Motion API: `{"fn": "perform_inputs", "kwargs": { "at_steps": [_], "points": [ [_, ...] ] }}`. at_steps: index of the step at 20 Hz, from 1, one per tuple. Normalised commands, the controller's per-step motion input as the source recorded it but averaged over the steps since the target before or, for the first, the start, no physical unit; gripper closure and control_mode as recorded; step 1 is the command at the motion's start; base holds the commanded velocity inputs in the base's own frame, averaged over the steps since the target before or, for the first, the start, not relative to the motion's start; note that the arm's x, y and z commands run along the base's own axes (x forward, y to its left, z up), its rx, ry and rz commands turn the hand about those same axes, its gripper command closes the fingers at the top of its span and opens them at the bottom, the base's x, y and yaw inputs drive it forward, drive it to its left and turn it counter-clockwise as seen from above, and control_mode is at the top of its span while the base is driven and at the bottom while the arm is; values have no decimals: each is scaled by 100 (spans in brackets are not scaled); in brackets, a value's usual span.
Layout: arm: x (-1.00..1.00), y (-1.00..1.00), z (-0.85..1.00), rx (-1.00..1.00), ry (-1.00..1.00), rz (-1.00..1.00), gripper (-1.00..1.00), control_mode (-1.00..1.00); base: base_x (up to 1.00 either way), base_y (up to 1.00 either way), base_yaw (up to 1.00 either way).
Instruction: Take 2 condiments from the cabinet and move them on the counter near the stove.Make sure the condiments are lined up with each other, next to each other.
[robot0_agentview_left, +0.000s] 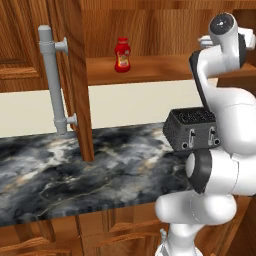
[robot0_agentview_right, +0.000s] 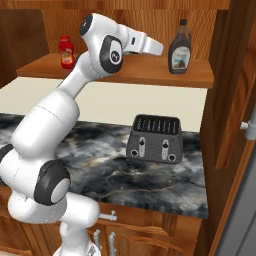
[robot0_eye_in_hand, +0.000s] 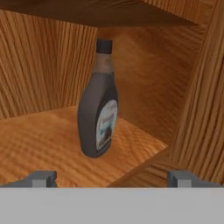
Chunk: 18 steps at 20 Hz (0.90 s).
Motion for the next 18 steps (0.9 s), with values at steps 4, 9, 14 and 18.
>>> {"fn": "perform_inputs", "kwargs": {
  "at_steps": [4, 9, 14, 18],
  "points": [
    [24, -4, 0, 6, -3, 0, -100, -100, 0, 0, 0],
    [35, -14, -4, 3, -6, 0, -100, -100, 0, 0, 0],
    [38, -21, -15, 0, -4, -1, -100, -100, 0, 0, 0],
    [27, -18, -11, 0, -1, -3, -100, -100, 0, 0, 0]
  ]
}}
